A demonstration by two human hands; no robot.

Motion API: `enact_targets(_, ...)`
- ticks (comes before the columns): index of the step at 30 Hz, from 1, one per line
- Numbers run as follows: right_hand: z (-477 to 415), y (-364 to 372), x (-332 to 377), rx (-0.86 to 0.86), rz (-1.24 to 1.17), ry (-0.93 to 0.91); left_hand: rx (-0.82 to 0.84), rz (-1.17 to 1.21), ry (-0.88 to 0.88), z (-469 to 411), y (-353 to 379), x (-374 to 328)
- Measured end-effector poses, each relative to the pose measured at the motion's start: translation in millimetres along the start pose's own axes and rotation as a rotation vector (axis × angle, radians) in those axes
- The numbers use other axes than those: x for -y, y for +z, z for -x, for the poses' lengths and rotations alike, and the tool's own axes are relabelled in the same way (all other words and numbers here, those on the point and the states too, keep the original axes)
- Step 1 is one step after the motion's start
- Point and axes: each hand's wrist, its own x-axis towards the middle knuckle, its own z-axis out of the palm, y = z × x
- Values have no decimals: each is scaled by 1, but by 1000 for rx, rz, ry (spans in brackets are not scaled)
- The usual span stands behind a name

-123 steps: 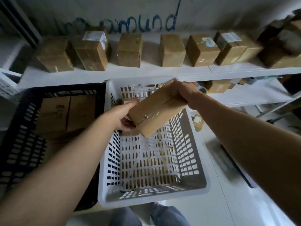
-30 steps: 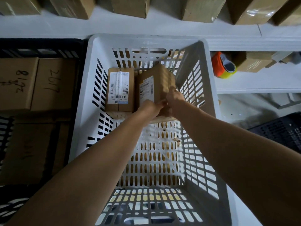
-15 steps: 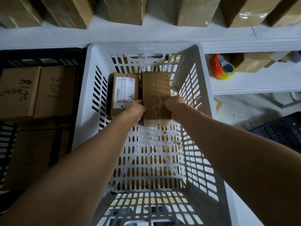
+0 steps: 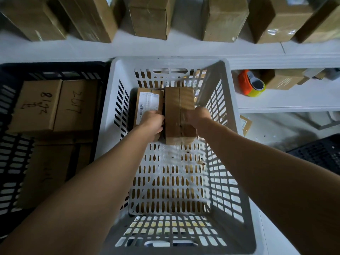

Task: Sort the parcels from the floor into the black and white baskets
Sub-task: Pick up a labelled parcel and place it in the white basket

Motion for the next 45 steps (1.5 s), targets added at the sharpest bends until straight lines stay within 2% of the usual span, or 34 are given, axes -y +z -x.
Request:
enact_targets(1,2,0,-3,-44,161,-143,-8,21,4,3,-1,-3)
enact_targets(2,3,-7,0,-93,185,-170,-15,37,11,7,-1,-6)
enact_targets(4,15,-10,6,-76,-42,-206,-25,56,40,17,-4,-14)
enact_targets(6,24,-23,18,-26,-448,-104,-39,74,83,29,-7,-25)
enact_targets(9,50,-42,29,-70,-565,-111,-52,84,177,47,-15,-43)
enact_targets(12,78,-58,36,-121,-618,-232,-61,85,290,68,-24,-61)
enact_targets(16,120,-81,44,-161,-754,-364,9,132,427,107,-34,-88)
enact_targets(24,201,-102,61,-353,-892,-404,215,115,652,187,-70,-122)
enact_targets(35,332,-41,89,-548,-1167,-445,534,71,834,281,-164,-108)
enact_targets(39,381,-22,67,-699,-1187,-373,685,28,853,314,-163,-86)
enact_targets(45,470,-3,-5,-981,-1234,-240,981,-59,821,383,-132,-29)
